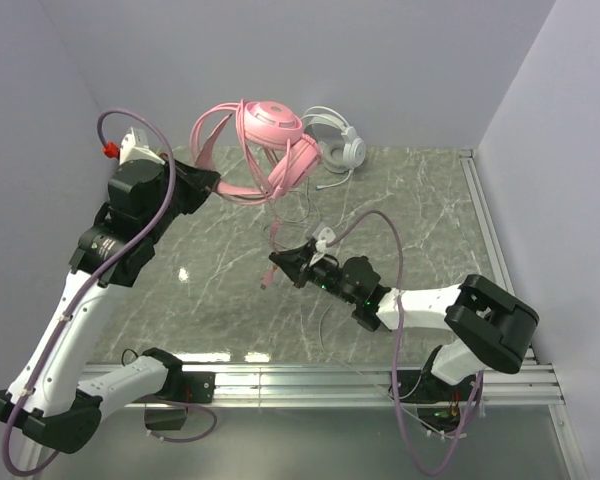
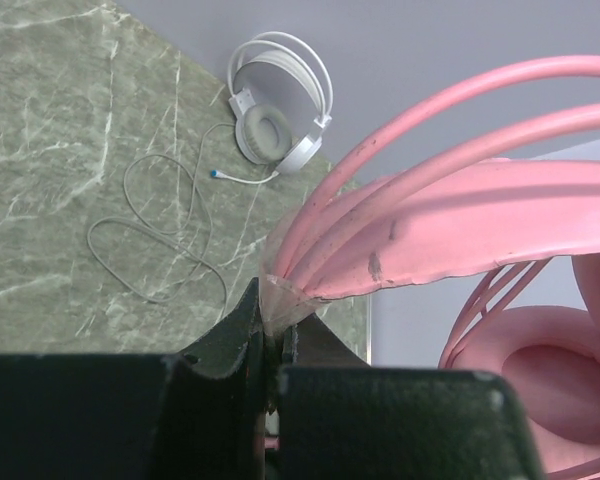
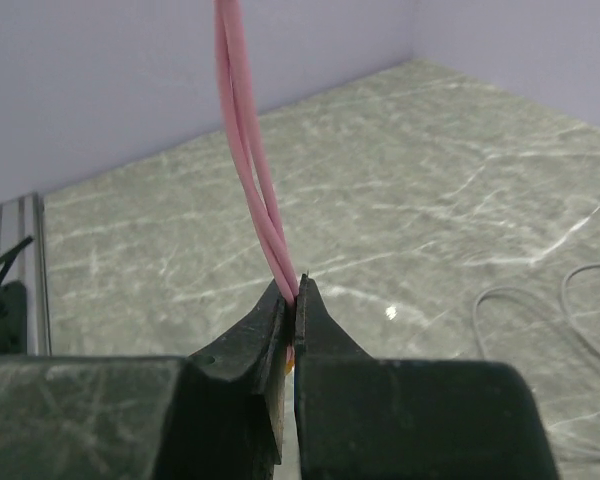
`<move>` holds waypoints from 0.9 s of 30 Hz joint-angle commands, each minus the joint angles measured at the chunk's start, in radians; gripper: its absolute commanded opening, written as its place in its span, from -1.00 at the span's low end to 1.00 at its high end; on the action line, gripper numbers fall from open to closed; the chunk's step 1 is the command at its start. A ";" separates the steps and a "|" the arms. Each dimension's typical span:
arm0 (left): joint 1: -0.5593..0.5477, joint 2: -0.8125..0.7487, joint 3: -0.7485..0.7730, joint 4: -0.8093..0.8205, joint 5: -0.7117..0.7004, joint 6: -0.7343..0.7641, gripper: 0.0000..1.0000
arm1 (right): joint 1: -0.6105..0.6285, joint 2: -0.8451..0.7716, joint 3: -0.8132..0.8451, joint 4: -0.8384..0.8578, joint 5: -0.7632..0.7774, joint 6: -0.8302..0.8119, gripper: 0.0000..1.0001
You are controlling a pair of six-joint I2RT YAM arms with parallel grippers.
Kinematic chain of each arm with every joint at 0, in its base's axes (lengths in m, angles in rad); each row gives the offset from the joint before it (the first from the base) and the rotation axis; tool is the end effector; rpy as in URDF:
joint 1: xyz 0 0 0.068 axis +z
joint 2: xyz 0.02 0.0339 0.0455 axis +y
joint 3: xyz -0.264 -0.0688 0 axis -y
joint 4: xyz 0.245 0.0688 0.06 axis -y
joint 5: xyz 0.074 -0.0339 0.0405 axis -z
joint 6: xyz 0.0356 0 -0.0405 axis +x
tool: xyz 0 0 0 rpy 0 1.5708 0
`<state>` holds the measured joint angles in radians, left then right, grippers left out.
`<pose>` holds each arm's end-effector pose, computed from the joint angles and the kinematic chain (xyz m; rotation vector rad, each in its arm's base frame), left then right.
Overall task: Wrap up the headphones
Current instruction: Wrap the headphone cable with the right arm
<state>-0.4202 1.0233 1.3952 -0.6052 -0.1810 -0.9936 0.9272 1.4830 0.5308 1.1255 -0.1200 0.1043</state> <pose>0.1807 -0.0737 0.4586 -0.6599 1.7623 -0.8338 0.1739 0.2390 0.2305 -0.6801 1.2974 0.9341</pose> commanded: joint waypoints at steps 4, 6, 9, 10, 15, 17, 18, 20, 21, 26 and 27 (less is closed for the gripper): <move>0.001 0.014 0.013 0.143 0.023 -0.080 -0.99 | 0.067 -0.018 -0.026 -0.014 0.105 -0.071 -1.00; 0.001 0.021 0.040 0.125 0.037 -0.076 -0.99 | 0.050 -0.015 -0.069 0.048 0.117 -0.055 -1.00; 0.001 0.015 0.073 0.088 0.018 -0.051 -0.99 | -0.005 -0.023 -0.123 0.114 0.068 -0.005 -1.00; 0.001 0.012 0.088 0.079 0.014 -0.036 -0.99 | -0.022 -0.024 -0.133 0.128 0.054 0.023 -1.00; 0.001 -0.017 0.096 0.053 0.118 0.047 -0.99 | -0.096 -0.027 -0.155 0.129 -0.056 0.071 -1.00; 0.001 -0.015 0.070 0.058 0.274 0.087 -0.99 | -0.106 -0.038 -0.150 0.096 -0.050 0.052 -1.00; 0.001 -0.009 0.064 0.048 0.329 0.099 -0.99 | -0.105 -0.046 -0.155 0.077 -0.040 0.045 -1.00; 0.001 0.018 0.062 0.007 0.483 0.159 -0.99 | -0.113 -0.067 -0.175 0.071 -0.004 0.026 -1.00; 0.001 0.032 0.065 -0.016 0.523 0.179 -0.99 | -0.114 -0.073 -0.179 0.065 0.009 0.025 -1.00; 0.001 0.069 0.045 -0.108 0.672 0.308 -0.99 | -0.137 -0.107 -0.241 0.106 0.042 0.031 -1.00; 0.001 0.061 0.033 -0.105 0.669 0.320 -0.99 | -0.145 -0.109 -0.250 0.134 0.042 0.035 -1.00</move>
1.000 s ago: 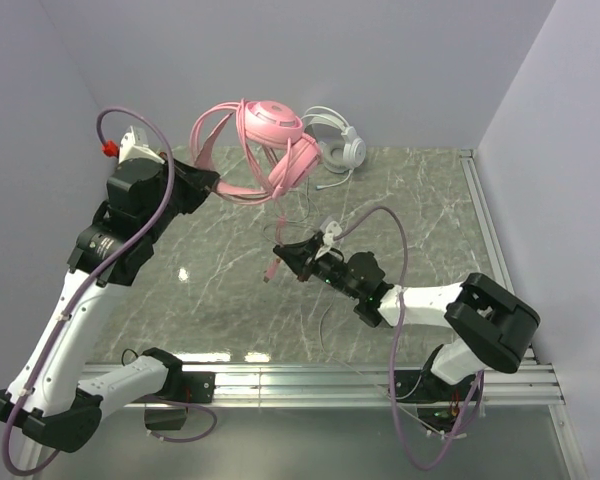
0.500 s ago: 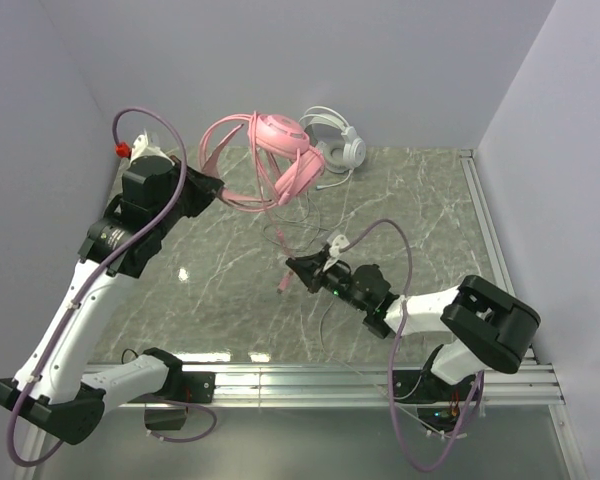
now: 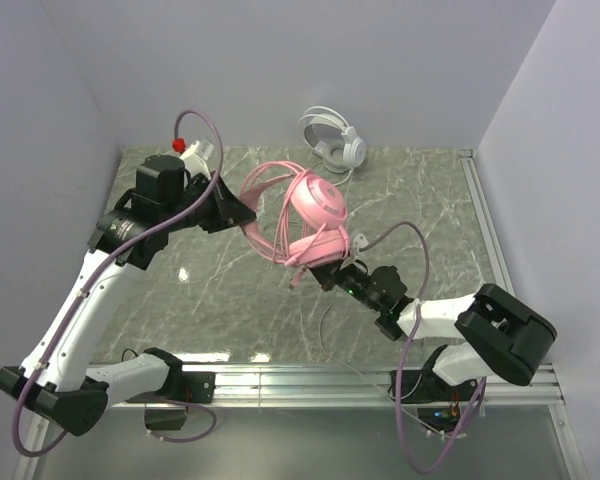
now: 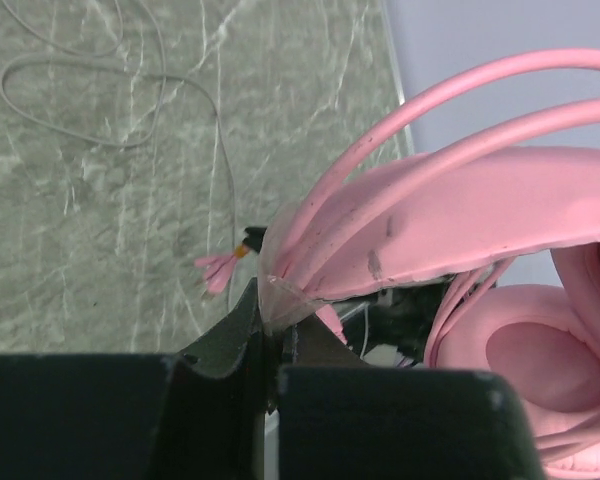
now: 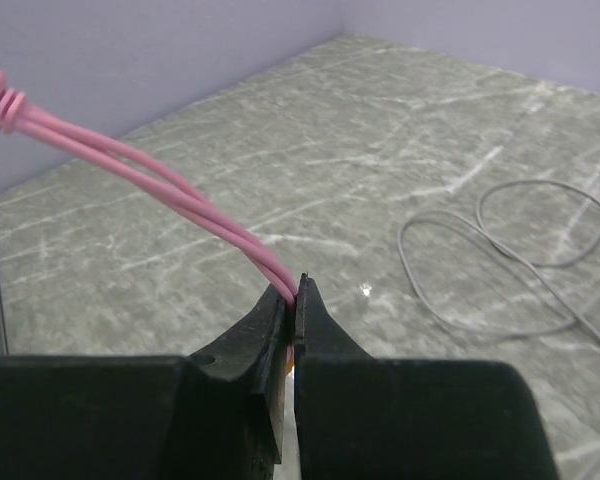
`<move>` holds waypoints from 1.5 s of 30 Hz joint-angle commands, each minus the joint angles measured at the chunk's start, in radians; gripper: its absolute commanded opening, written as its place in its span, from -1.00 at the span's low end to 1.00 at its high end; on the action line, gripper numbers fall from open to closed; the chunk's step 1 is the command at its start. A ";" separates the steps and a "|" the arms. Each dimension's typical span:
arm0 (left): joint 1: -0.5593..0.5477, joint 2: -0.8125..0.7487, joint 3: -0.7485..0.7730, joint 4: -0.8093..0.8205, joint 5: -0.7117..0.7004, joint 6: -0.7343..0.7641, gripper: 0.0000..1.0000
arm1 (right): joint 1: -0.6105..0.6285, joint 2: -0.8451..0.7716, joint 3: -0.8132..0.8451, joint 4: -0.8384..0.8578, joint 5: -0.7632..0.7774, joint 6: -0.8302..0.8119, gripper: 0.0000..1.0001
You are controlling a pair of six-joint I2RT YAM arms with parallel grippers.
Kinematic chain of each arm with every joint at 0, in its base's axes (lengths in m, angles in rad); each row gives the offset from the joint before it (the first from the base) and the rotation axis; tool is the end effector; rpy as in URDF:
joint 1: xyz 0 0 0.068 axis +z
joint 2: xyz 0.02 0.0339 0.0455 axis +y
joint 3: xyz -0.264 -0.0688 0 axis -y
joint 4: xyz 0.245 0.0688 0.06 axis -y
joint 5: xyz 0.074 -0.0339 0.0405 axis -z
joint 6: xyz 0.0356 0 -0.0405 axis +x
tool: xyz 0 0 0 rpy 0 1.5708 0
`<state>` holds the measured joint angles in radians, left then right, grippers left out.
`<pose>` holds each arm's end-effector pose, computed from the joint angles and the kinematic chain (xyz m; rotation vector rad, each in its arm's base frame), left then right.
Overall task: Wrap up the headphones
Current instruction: Wrap the headphone cable with the right arm
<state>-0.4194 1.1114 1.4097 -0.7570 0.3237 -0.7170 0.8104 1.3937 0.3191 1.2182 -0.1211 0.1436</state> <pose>0.1928 -0.0983 0.4318 -0.1032 2.1639 -1.0174 0.1700 0.1849 0.2021 -0.5834 1.3674 0.8663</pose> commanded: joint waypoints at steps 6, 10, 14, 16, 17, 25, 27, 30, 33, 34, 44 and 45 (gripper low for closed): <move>0.001 -0.064 -0.089 0.081 0.230 0.175 -0.99 | -0.111 -0.041 -0.072 0.072 0.000 0.069 -1.00; 0.001 -0.065 -0.165 0.102 0.189 0.310 -0.99 | -0.172 -0.059 -0.031 -0.020 -0.095 0.119 -1.00; -0.010 -0.050 -0.210 0.133 0.134 0.410 -0.99 | -0.235 -0.052 0.047 -0.192 -0.251 0.134 -1.00; -0.054 -0.051 -0.221 0.148 0.016 0.447 -0.99 | -0.284 -0.039 0.083 -0.276 -0.392 0.154 -1.00; -0.071 -0.062 -0.227 0.172 -0.023 0.461 -0.99 | -0.298 -0.023 0.113 -0.296 -0.434 0.163 -1.00; -0.217 -0.104 -0.307 0.214 -0.400 0.675 -0.99 | -0.428 0.088 0.212 -0.283 -0.768 0.379 -0.96; -0.240 -0.104 -0.316 0.219 -0.504 0.700 -0.99 | -0.448 0.096 0.221 -0.272 -0.804 0.425 -0.97; -0.256 -0.117 -0.340 0.246 -0.577 0.789 -0.99 | -0.453 0.100 0.267 -0.397 -0.833 0.395 -0.97; -0.262 -0.137 -0.353 0.271 -0.642 0.856 -0.99 | -0.450 0.097 0.314 -0.488 -0.880 0.387 -0.97; -0.263 -0.139 -0.351 0.278 -0.661 0.873 -0.99 | -0.453 0.091 0.324 -0.491 -0.891 0.390 -0.97; -0.305 -0.157 -0.374 0.286 -0.676 1.082 -0.99 | -0.467 0.181 0.416 -0.443 -1.014 0.516 -0.98; -0.308 -0.160 -0.389 0.288 -0.681 1.097 -0.99 | -0.470 0.203 0.426 -0.413 -1.035 0.592 -0.99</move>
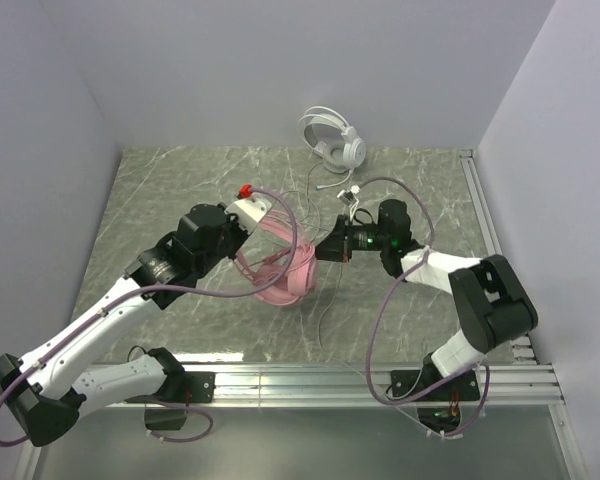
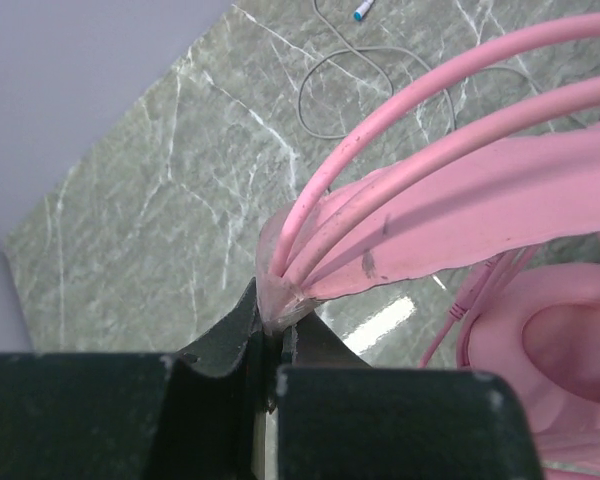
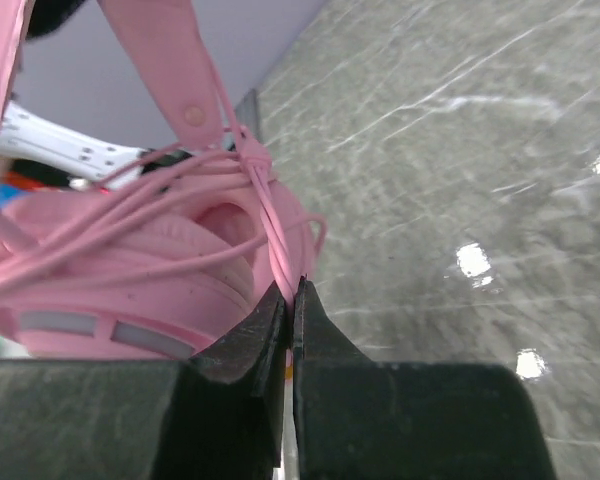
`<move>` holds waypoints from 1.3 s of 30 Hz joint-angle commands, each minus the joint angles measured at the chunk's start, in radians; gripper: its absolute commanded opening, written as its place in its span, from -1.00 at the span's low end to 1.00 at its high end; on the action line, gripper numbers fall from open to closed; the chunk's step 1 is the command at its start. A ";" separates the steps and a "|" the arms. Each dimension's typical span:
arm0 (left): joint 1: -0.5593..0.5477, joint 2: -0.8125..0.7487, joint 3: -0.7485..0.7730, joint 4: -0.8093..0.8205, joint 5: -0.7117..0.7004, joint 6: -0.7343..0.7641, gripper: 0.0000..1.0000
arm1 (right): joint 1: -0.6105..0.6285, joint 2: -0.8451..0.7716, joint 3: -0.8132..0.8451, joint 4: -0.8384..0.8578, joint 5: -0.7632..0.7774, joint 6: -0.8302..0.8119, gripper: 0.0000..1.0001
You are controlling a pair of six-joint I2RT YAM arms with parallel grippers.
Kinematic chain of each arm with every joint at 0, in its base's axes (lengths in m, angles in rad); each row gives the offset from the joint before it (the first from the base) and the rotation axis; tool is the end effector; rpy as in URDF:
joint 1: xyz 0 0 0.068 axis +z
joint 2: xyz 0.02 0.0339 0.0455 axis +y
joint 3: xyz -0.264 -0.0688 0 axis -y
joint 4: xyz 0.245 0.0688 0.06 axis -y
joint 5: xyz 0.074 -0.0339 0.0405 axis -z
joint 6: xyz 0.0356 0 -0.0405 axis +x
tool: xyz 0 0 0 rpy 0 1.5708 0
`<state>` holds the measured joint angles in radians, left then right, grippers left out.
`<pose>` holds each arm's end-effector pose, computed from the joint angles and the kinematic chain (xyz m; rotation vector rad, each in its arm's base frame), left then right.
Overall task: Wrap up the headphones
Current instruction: Wrap the headphone cable with the right arm
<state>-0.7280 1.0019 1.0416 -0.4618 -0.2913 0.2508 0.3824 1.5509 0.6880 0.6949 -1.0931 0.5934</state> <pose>0.1702 -0.1380 0.3613 0.7592 1.8223 -0.0205 0.2746 0.1445 0.2152 -0.7026 1.8158 1.6163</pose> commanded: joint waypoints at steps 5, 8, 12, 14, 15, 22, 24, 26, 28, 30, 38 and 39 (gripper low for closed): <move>-0.008 -0.054 -0.052 -0.008 -0.075 0.157 -0.99 | -0.053 0.213 0.185 0.214 -0.172 0.362 -1.00; -0.010 -0.023 -0.060 -0.021 -0.091 0.171 -0.99 | -0.062 0.265 0.191 0.387 -0.188 0.504 -1.00; -0.011 0.035 -0.052 -0.034 -0.133 0.168 -0.99 | -0.082 0.339 0.281 0.310 -0.241 0.633 -1.00; -0.007 0.069 -0.048 -0.029 -0.131 0.165 -0.99 | -0.083 0.379 0.333 0.345 -0.269 0.689 -1.00; -0.007 0.081 -0.048 -0.026 -0.120 0.171 -0.99 | -0.085 0.391 0.346 0.371 -0.281 0.751 -1.00; 0.107 0.265 0.035 -0.021 0.016 0.027 -0.99 | -0.100 0.505 0.539 0.163 -0.303 0.744 -1.00; 0.159 0.314 0.075 -0.026 0.027 -0.042 -0.99 | -0.106 0.535 0.594 0.082 -0.301 0.720 -1.00; 0.206 0.385 0.103 -0.032 -0.023 -0.109 -0.99 | -0.114 0.558 0.626 0.013 -0.286 0.712 -1.00; 0.240 0.443 0.141 -0.046 -0.011 -0.183 -0.99 | -0.119 0.598 0.683 -0.033 -0.266 0.717 -1.00; 0.280 0.466 0.150 -0.038 0.058 -0.209 -0.99 | -0.119 0.638 0.737 -0.057 -0.237 0.755 -1.00; 0.373 0.521 0.098 -0.006 -0.023 -0.287 -0.99 | -0.105 0.779 0.918 0.139 -0.128 1.111 -1.00; 0.381 0.538 0.124 -0.023 -0.002 -0.307 -0.99 | -0.100 0.805 0.977 0.112 -0.119 1.105 -1.00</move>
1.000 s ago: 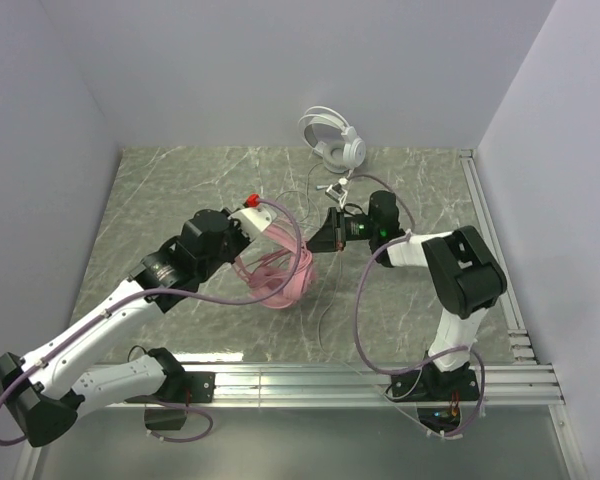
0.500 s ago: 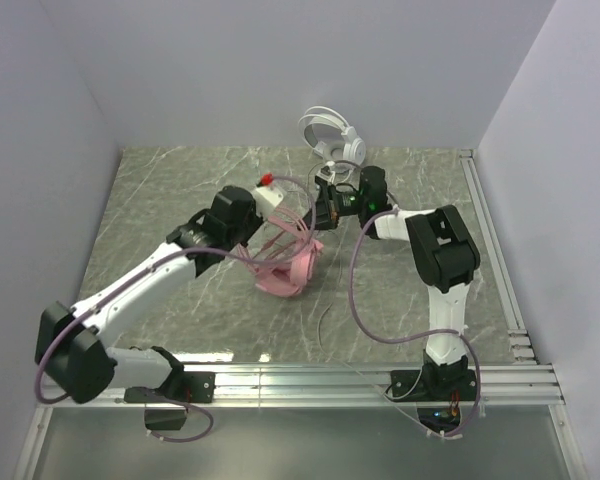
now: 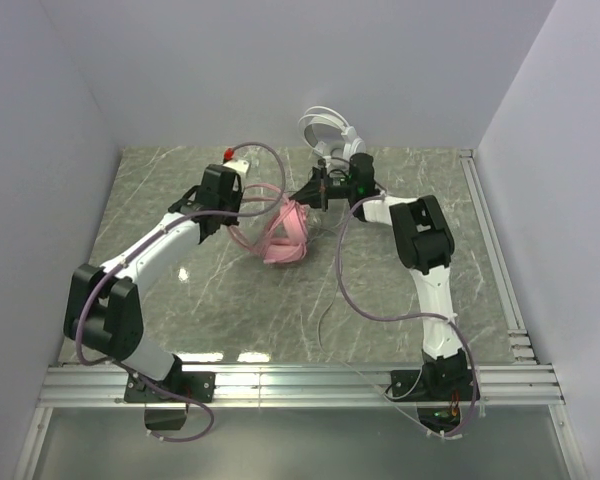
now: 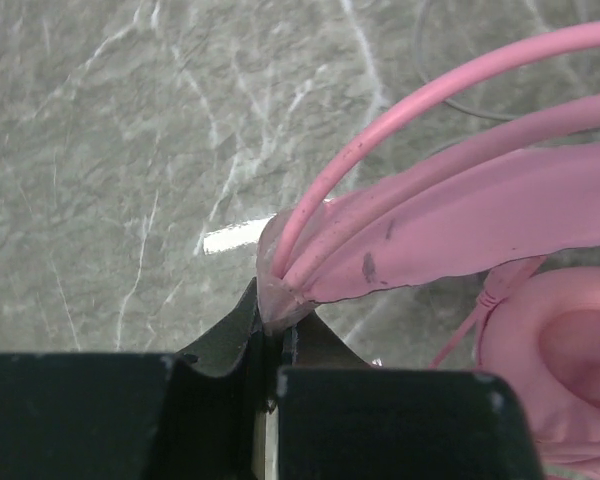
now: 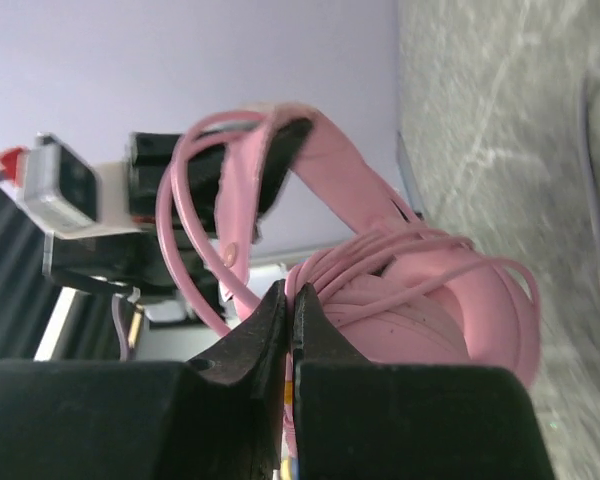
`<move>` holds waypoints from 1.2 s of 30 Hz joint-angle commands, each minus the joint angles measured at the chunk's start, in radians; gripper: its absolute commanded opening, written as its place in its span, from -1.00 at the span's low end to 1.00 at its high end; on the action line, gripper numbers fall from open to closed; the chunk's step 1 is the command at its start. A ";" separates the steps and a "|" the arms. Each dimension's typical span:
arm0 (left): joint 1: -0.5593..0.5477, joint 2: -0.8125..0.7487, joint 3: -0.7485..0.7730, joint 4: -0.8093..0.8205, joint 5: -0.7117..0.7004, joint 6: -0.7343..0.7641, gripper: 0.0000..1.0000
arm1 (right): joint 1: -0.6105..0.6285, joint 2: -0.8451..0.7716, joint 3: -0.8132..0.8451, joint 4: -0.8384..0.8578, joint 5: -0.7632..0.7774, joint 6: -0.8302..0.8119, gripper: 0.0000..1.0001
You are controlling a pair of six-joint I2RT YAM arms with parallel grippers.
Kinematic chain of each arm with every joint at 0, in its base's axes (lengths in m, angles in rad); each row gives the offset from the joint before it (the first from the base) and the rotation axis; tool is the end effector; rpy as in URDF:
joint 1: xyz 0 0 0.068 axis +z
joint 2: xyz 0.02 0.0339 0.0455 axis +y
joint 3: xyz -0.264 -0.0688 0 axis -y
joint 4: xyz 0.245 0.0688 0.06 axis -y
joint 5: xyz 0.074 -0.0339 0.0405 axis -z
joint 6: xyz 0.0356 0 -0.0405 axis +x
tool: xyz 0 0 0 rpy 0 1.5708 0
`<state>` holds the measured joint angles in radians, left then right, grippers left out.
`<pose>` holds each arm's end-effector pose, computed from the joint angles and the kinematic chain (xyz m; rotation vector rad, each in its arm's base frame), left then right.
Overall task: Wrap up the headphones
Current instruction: Wrap the headphone cable with the right arm
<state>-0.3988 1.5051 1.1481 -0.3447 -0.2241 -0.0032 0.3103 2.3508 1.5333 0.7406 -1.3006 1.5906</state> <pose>0.3129 -0.1233 0.2774 0.3268 2.2280 0.0396 0.4659 0.1854 0.1571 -0.0578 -2.1784 -2.1301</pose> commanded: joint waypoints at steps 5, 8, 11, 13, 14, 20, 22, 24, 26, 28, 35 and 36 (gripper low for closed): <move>0.072 0.133 0.038 -0.208 -0.073 -0.057 -0.99 | 0.027 0.086 0.247 0.094 0.167 0.211 -1.00; 0.075 0.145 -0.007 -0.186 -0.147 -0.020 -0.99 | 0.056 0.146 0.304 0.144 0.205 0.297 -1.00; 0.107 0.162 -0.007 -0.180 -0.211 -0.009 -0.99 | 0.078 0.186 0.338 0.155 0.230 0.328 -1.00; 0.136 0.173 0.007 -0.183 -0.207 -0.008 -0.99 | 0.090 0.188 0.343 0.122 0.241 0.312 -1.00; 0.167 0.176 0.018 -0.189 -0.189 -0.007 -0.99 | 0.095 0.185 0.340 0.088 0.262 0.293 -1.00; 0.201 0.217 0.027 -0.247 -0.147 0.126 -0.99 | 0.139 0.143 0.232 0.155 0.365 0.338 -1.00; 0.201 0.233 0.012 -0.243 -0.120 0.147 -0.99 | 0.156 0.145 0.214 0.184 0.403 0.351 -1.00; 0.201 0.237 -0.011 -0.234 -0.119 0.170 -0.99 | 0.167 0.156 0.205 0.206 0.419 0.384 -1.00; 0.201 0.241 -0.036 -0.209 -0.133 0.196 -0.99 | 0.182 0.162 0.197 0.246 0.448 0.416 -1.00; 0.199 0.245 -0.048 -0.195 -0.152 0.216 -0.95 | 0.196 0.169 0.183 0.273 0.472 0.443 -1.00; 0.232 0.273 -0.016 -0.180 -0.182 0.160 -0.47 | 0.210 0.165 0.123 0.304 0.530 0.470 -1.00; 0.235 0.259 -0.013 -0.172 -0.185 0.155 -0.43 | 0.210 0.166 0.120 0.307 0.537 0.474 -1.00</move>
<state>-0.1822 1.7481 1.1496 -0.3855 -0.3252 0.0895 0.5297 2.5847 1.6630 0.9470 -0.8532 1.9591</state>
